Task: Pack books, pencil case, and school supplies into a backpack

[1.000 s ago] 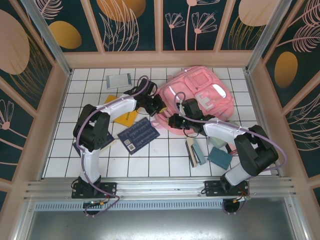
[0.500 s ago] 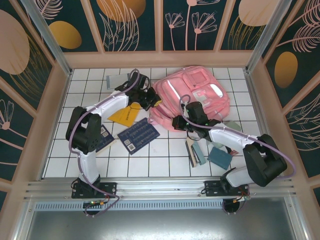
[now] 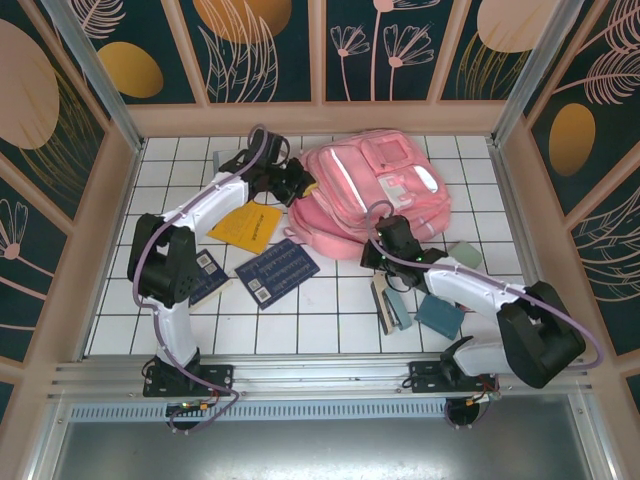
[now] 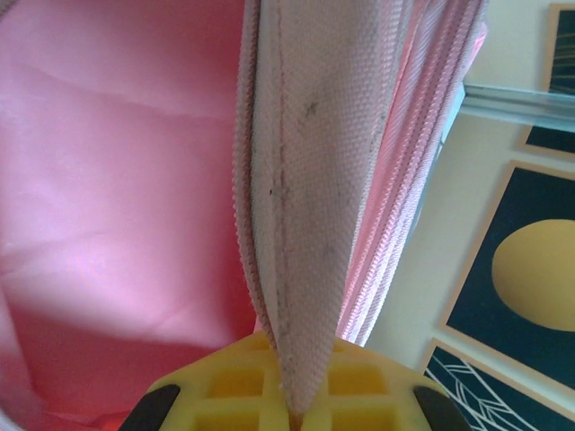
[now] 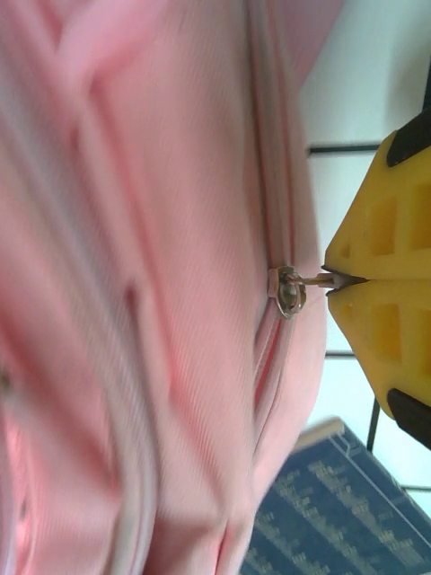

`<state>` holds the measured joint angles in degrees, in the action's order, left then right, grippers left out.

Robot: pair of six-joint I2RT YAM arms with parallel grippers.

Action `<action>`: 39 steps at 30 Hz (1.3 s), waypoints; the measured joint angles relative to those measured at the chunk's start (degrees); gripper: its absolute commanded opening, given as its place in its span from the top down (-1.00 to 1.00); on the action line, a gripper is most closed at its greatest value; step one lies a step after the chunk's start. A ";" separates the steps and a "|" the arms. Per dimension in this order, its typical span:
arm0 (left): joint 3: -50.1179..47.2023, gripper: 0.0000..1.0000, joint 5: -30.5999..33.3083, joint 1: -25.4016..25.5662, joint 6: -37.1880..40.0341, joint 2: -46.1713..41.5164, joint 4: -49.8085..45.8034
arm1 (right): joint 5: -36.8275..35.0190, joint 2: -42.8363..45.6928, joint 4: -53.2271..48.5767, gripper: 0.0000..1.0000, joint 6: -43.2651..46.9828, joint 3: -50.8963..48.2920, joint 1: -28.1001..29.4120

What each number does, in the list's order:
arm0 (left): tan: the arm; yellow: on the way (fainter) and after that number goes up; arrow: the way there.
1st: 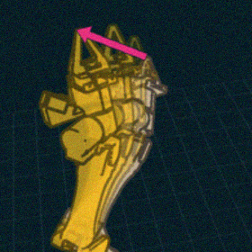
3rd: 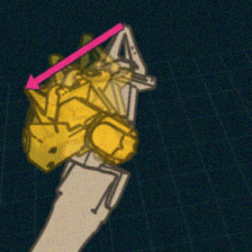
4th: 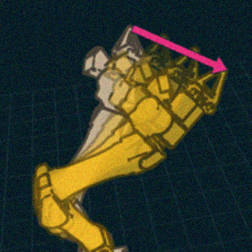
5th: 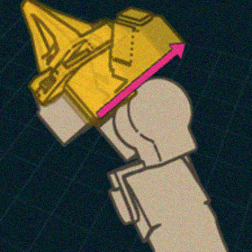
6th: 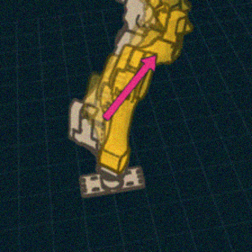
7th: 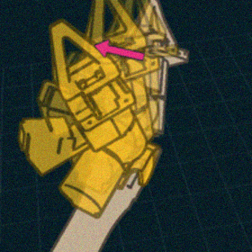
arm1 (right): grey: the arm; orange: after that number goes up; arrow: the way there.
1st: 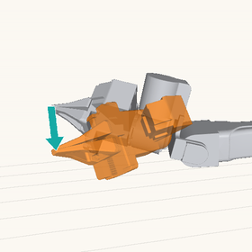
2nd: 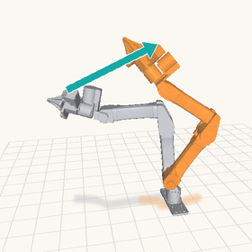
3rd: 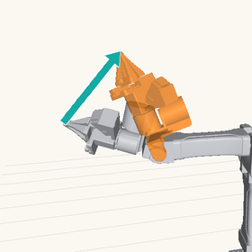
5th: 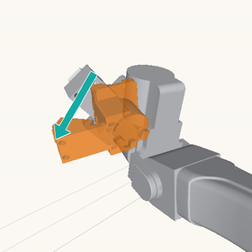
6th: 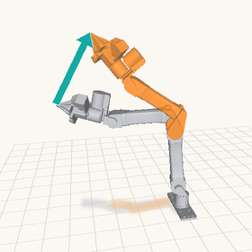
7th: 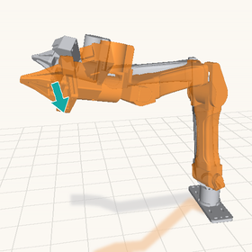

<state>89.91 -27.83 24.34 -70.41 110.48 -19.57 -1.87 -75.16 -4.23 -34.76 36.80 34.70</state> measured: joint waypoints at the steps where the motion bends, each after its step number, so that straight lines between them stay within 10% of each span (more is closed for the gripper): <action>1: 0.13 1.00 0.00 -0.20 -0.11 -0.09 0.00 | -0.92 0.61 -0.46 1.00 -0.20 -0.33 -0.39; 21: -8.24 1.00 1.81 1.36 -4.83 -8.15 4.90 | -1.90 -15.17 -3.82 1.00 -1.16 14.32 -22.53; 23: -9.79 1.00 3.13 2.69 -6.49 -8.90 6.82 | -1.40 -18.93 -4.04 0.86 -0.66 18.40 -23.74; 28: -13.29 1.00 7.15 6.19 -12.92 -10.32 12.26 | -2.82 -25.51 -7.08 -0.44 2.05 27.26 -25.70; 34: -15.67 1.00 12.13 7.96 -20.31 -10.36 18.01 | -15.17 -20.04 -9.42 -0.49 7.61 26.84 -20.50; 39: -14.60 1.00 14.71 8.90 -22.75 -10.12 20.15 | -8.00 -2.75 -7.04 -0.45 6.14 20.04 -17.55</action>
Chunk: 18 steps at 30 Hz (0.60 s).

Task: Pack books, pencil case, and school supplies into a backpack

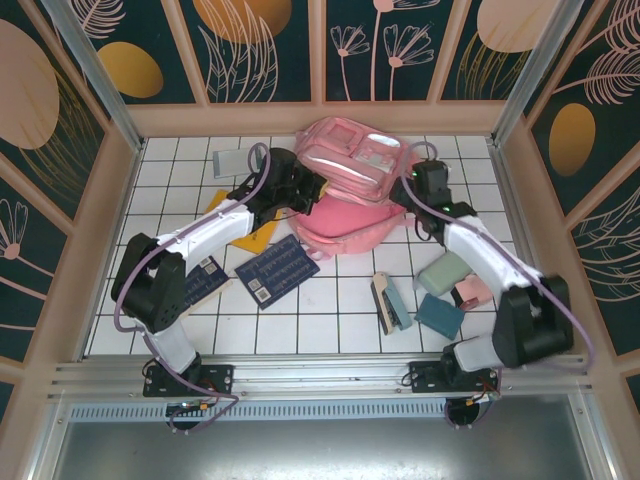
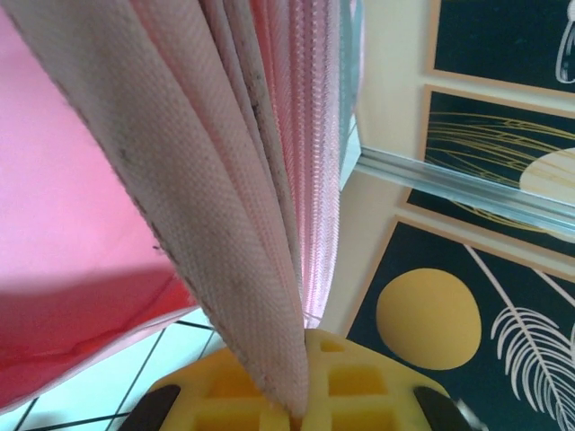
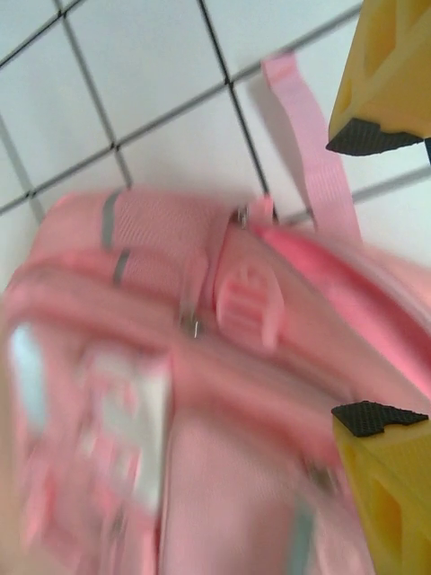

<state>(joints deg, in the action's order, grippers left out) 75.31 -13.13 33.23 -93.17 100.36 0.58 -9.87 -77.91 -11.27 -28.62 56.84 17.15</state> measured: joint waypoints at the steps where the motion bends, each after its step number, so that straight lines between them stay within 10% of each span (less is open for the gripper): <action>1: 0.52 1.00 0.22 0.11 -0.15 0.26 0.11 | 2.78 2.75 1.16 -0.45 -2.36 -1.18 -0.66; 9: 2.43 1.00 1.03 1.42 -1.20 2.95 2.60 | 25.94 9.27 17.59 -0.60 -35.93 -15.34 0.55; 18: 4.61 1.00 1.20 2.91 -0.11 5.14 2.64 | 29.31 2.43 29.64 -0.39 -56.00 -17.27 2.49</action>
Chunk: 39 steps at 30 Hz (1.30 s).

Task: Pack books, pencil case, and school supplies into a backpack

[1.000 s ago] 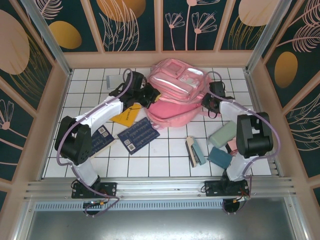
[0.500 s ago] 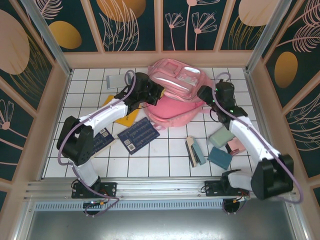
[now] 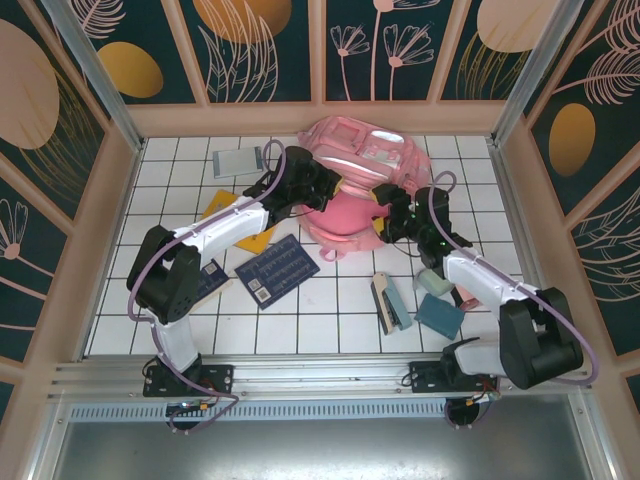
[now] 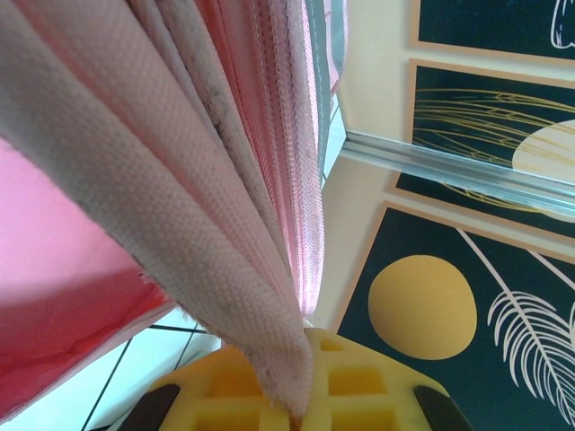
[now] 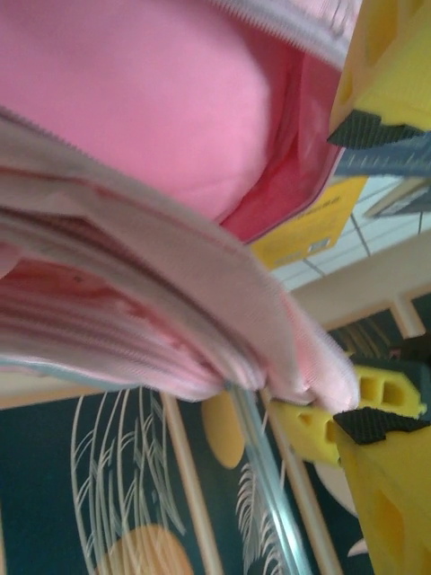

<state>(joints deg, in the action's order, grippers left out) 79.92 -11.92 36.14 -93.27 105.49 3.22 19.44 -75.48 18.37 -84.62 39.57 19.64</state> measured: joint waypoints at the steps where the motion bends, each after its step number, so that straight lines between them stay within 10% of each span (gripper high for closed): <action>1: 0.00 1.00 0.00 0.04 0.00 0.00 0.02 | -0.33 -0.52 1.11 -0.29 -0.70 0.00 -0.11; 9: -0.22 0.75 0.28 0.37 2.64 -0.02 -0.04 | -1.97 -6.58 3.78 1.00 -3.32 2.78 -2.62; 20: -2.71 -0.15 9.53 1.29 44.70 -11.61 -12.28 | 6.12 -12.28 -14.21 1.00 11.82 19.26 -10.21; 26: -9.81 -0.29 14.73 1.29 71.14 -21.40 -11.76 | 13.38 -17.31 -24.63 1.00 26.32 29.90 -10.99; 39: -9.62 -0.46 15.45 9.31 112.37 -10.84 -4.96 | 22.84 -19.30 -28.87 1.00 32.22 30.75 -12.41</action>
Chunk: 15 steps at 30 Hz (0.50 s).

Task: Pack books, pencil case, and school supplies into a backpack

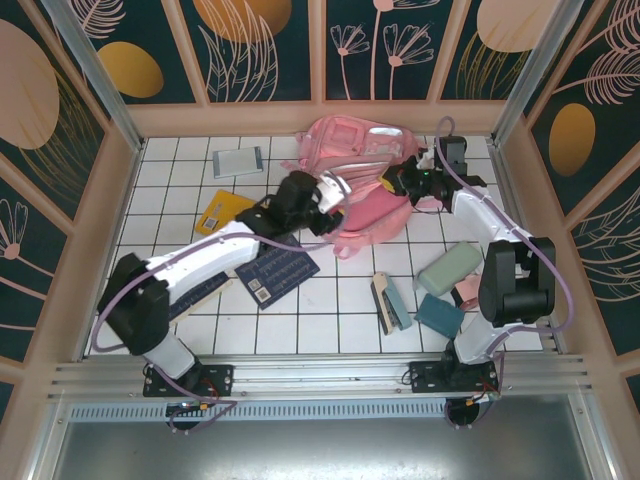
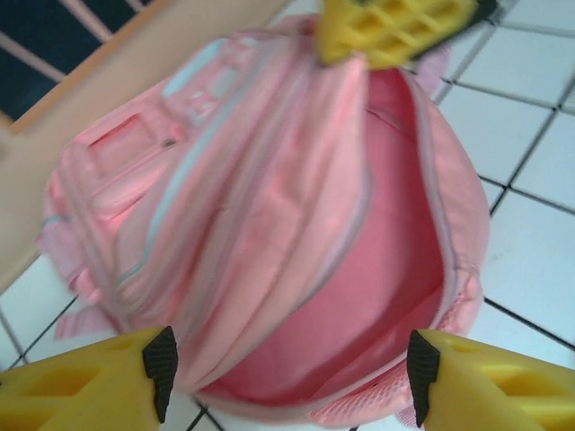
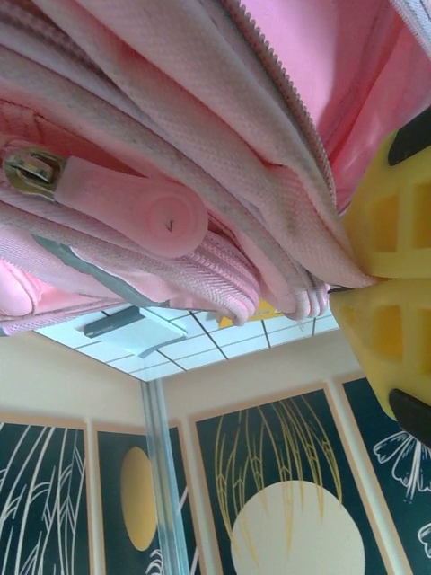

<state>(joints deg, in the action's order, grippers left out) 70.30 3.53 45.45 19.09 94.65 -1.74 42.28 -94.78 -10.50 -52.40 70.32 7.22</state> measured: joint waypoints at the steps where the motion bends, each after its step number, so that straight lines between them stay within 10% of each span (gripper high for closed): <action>1: 0.04 -0.48 0.31 0.72 1.92 1.18 0.63 | 0.35 0.00 0.04 1.00 0.00 -0.13 0.00; 11: 1.55 -0.52 13.68 1.70 17.75 12.70 12.46 | 2.99 0.00 1.27 1.00 -0.44 -0.96 0.00; 15: 1.97 0.28 19.74 1.70 22.53 15.32 18.97 | 3.50 0.00 1.29 1.00 -0.44 -1.01 -0.02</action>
<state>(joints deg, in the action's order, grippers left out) 72.27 23.27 47.16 41.63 109.97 17.23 45.78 -94.78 -9.21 -52.84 69.32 7.20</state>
